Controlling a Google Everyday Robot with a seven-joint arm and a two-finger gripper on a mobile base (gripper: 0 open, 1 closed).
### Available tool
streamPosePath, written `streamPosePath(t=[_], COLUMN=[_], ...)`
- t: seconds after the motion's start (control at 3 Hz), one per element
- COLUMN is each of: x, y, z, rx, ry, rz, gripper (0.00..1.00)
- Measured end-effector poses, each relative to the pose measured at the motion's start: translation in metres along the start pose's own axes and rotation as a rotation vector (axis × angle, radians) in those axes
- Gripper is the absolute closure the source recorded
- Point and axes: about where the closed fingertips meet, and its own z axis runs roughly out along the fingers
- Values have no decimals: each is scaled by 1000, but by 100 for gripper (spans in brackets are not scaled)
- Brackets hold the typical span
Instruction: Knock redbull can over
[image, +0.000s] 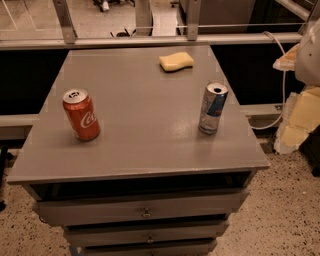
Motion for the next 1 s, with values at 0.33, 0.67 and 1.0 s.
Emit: streamPosePath(t=[0.33,0.67,1.0], x=[0,5,13], y=[0,-4,-11], z=[0,5,37], rx=[0,-6,-39], ry=[0,-59,-189], rz=[0,35,106], gripper=[0,0,0])
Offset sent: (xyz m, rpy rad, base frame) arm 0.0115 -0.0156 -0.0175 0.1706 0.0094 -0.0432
